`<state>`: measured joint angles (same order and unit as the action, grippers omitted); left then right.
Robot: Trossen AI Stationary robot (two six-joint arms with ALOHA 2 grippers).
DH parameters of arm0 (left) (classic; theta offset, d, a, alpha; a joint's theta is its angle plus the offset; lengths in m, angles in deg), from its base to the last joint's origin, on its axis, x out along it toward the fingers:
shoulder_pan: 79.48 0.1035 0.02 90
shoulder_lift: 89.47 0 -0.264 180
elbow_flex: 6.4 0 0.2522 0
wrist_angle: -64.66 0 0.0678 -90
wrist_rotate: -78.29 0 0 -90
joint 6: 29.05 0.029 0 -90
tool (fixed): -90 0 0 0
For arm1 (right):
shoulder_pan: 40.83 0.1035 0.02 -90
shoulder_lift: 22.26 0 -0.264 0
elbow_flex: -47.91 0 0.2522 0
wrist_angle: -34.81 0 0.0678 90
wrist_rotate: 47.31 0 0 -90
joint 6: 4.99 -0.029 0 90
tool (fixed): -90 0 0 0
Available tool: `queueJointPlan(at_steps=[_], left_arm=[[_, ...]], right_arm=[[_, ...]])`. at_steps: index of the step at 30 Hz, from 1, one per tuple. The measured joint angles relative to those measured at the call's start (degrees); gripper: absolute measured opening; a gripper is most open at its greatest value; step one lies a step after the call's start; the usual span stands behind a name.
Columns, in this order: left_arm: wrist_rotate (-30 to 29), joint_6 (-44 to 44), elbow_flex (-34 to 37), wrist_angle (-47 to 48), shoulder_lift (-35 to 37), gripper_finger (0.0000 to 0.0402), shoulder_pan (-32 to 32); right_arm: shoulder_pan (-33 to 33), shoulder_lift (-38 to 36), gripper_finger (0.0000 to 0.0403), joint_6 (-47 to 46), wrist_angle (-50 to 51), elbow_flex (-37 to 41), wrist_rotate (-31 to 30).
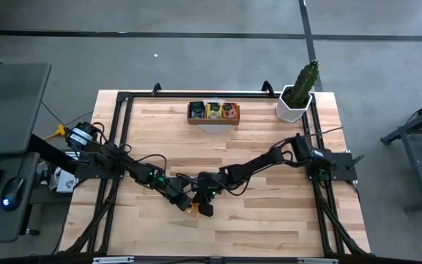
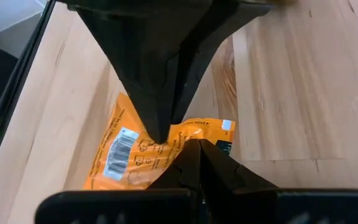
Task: Pick & Place Tea
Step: Put the orange tea bag in the right compartment of the organizer
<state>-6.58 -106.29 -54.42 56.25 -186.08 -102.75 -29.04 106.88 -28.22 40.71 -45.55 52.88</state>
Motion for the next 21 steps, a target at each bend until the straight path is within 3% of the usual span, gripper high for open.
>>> queueJointPlan(at_steps=[6, 12, 17, 21], left_arm=[[-0.6, 3.1, -0.1, 0.9, 0.1, 0.0, 0.0], [-0.3, 10.0, 0.0, 0.1, 0.1, 0.0, 0.2], [0.6, 20.4, 0.1, -4.4, -0.1, 0.0, 2.9], [4.8, 33.0, 0.1, -13.4, -0.1, 0.0, 7.2]], right_arm=[[-0.1, -2.7, 0.0, 2.7, 4.6, 0.1, 2.4], [-0.2, -9.5, 0.0, 10.8, 14.4, 0.1, -1.5], [-0.2, -17.7, 0.0003, 15.5, 23.7, 0.1, -7.9], [-0.2, -26.1, 0.0006, 17.4, 30.5, 0.0, -10.7]])
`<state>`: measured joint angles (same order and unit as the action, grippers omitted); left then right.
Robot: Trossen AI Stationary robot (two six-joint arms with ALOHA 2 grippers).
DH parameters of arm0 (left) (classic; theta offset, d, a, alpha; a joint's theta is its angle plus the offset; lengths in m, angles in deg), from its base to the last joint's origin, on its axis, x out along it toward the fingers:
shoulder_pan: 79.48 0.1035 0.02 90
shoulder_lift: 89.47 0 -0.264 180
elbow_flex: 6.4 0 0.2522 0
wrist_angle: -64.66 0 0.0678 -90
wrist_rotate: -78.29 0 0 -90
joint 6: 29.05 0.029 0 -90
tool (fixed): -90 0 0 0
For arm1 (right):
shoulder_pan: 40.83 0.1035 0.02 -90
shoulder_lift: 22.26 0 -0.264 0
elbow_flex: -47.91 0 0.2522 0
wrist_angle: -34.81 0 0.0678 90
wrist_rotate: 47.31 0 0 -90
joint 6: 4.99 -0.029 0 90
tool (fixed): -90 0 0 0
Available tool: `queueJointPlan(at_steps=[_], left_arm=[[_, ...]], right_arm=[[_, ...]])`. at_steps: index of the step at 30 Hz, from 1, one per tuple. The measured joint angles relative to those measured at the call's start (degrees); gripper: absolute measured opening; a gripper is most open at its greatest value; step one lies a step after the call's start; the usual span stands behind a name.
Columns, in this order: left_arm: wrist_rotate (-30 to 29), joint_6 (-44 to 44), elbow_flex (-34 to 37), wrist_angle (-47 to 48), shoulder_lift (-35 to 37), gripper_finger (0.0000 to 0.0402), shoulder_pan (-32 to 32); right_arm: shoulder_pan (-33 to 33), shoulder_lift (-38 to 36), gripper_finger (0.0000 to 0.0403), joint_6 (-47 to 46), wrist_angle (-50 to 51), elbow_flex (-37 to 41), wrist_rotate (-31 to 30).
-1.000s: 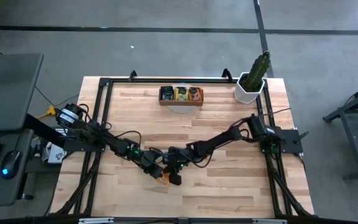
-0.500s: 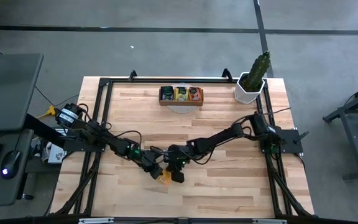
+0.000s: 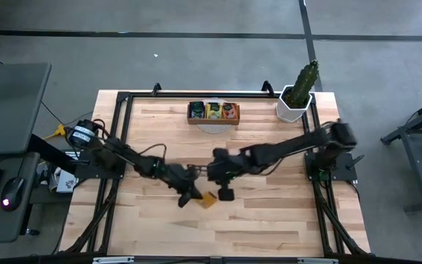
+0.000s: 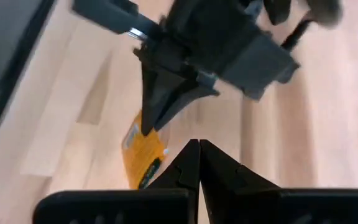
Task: Pick & Place Tea
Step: Put the orange tea bag in the right compartment of the organizer
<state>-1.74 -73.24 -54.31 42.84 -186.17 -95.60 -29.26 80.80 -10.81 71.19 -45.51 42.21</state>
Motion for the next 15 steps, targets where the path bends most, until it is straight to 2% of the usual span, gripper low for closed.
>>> queueJointPlan(at_steps=[4, 7, 12, 15], left_arm=[[9.1, 12.0, 0.0, -12.6, 0.0, 0.0, 5.6], [18.8, 15.1, 0.0, -24.1, 0.0, 0.0, 10.9], [36.4, 7.8, -3.3, -47.9, 0.0, 0.0, 19.4], [42.8, 2.9, -8.7, -54.0, 0.1, 0.0, 22.7]], right_arm=[[0.6, -8.8, 0.0003, 0.5, 6.7, 0.0, -3.8], [1.5, -16.0, 0.0002, 1.3, 10.6, 0.0, -7.5], [3.6, -27.0, 0.0007, 6.3, 12.5, -0.1, -9.7], [4.2, -31.7, 0.0008, 11.6, 11.8, -0.1, -8.4]])
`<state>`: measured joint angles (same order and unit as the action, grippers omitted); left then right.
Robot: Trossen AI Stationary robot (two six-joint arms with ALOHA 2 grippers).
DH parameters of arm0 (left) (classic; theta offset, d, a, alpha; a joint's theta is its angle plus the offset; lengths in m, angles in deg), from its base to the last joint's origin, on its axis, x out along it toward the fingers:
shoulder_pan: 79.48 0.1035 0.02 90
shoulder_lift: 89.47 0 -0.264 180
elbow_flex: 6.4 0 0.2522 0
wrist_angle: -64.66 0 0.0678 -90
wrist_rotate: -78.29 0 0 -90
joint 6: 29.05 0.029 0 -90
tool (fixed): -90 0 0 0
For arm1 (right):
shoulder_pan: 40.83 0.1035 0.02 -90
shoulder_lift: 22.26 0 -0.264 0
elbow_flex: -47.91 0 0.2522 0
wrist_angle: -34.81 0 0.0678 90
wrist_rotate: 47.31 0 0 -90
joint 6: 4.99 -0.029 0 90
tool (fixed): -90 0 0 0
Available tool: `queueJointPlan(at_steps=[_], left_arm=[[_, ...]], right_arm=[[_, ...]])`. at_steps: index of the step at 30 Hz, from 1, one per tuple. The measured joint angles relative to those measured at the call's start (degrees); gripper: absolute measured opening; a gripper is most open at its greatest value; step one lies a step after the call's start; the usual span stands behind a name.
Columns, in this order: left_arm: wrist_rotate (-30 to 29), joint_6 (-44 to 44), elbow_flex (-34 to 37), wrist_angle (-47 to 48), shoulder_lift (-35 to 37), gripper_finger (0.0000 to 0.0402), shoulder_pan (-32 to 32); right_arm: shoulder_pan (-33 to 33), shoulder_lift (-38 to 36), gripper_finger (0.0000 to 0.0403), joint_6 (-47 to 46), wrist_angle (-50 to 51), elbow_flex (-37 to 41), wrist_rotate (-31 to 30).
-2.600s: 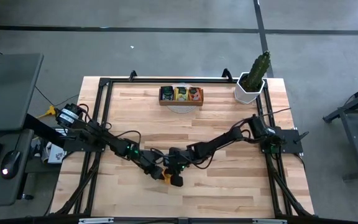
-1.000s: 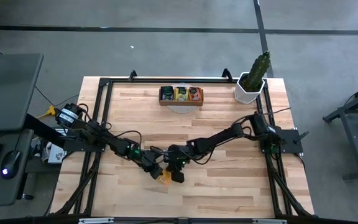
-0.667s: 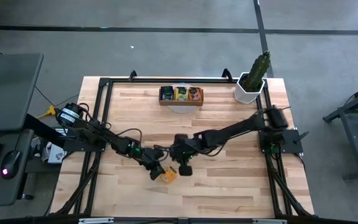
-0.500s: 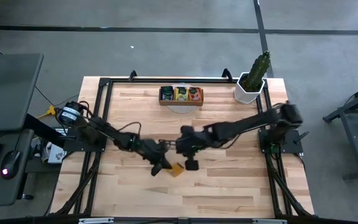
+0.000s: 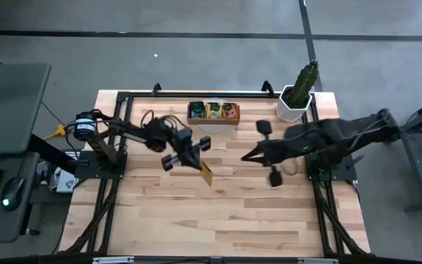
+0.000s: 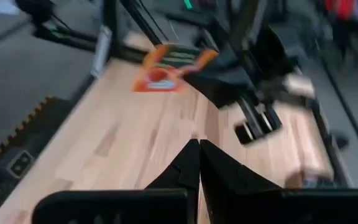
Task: Pick & Place Tea
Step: Put the orange tea bag in the right compartment of the organizer
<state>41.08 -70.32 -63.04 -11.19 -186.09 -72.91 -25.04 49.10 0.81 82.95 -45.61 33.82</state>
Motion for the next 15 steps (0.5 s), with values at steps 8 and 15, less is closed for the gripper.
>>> queueJointPlan(at_steps=[8, 15], left_arm=[[15.4, -6.9, -18.3, 2.4, 0.0, 0.0, -0.1], [17.3, -5.5, -23.1, 7.1, 0.0, 0.0, -0.2]], right_arm=[[0.0, -2.2, 0.0003, 15.3, -7.6, -2.5, 5.9], [-0.5, 7.7, 0.0002, 27.5, 4.3, -18.3, 6.0]])
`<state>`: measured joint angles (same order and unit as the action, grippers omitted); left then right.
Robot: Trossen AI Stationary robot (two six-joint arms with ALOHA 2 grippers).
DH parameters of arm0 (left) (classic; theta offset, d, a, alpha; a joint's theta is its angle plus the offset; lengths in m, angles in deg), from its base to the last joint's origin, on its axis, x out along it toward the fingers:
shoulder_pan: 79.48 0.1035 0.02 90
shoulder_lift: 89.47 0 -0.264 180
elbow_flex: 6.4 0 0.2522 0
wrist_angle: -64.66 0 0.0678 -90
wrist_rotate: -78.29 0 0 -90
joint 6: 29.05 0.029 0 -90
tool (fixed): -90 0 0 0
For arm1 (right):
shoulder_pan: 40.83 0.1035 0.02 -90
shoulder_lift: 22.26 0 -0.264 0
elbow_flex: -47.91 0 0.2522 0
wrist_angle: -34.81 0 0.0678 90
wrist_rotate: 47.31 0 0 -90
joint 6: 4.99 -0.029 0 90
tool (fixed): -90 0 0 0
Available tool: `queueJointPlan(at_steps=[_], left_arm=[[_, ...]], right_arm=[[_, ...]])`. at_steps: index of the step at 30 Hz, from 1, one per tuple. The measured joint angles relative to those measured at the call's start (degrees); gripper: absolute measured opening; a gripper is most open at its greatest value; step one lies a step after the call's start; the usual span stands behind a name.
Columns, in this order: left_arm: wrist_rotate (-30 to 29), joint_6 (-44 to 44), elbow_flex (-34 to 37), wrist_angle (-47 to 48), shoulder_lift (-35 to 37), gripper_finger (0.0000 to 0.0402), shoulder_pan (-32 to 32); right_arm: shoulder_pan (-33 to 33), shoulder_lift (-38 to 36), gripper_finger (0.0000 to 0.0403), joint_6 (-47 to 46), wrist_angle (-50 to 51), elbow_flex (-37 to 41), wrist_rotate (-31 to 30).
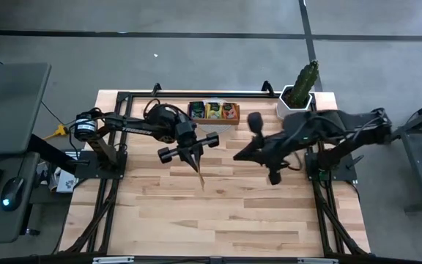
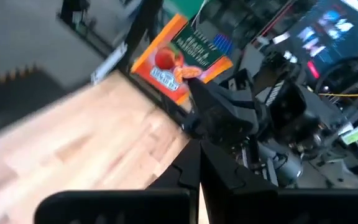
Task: Pick & Place Tea
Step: Put the orange tea bag in the right compartment of the organizer
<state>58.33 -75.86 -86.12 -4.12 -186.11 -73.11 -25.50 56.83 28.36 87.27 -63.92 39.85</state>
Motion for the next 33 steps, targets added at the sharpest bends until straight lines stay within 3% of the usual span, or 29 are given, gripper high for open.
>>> queueJointPlan(at_steps=[8, 12, 16, 24, 29, 33], left_arm=[[-1.3, 0.0, 0.0, 0.0, 0.0, 0.0, 0.0], [-1.4, 0.0, 0.0, 0.0, 0.0, 0.0, 0.0], [-1.6, 0.0, 0.0, 0.1, 0.0, 0.0, 0.0], [-1.7, 0.0, 0.0, 0.2, 0.0, 0.0, 0.0], [-1.7, 0.0, 0.0, 1.7, 0.0, 0.0, 0.0], [-1.4, 0.0, 0.0, 2.2, 0.0, 0.0, -0.1]], right_arm=[[0.1, 15.6, 0.0002, 13.2, 16.3, -23.2, -1.3], [0.7, 19.3, 0.0003, 16.6, 18.5, -29.5, -6.2], [1.6, 20.3, 0.0009, 23.3, 17.5, -30.9, -10.2], [2.4, 20.4, 0.004, 27.2, 16.4, -30.3, -5.1], [3.3, 20.4, 0.0104, 28.6, 16.0, -30.3, -1.0], [4.3, 20.6, 0.0165, 32.9, 13.3, -30.3, -4.4]])
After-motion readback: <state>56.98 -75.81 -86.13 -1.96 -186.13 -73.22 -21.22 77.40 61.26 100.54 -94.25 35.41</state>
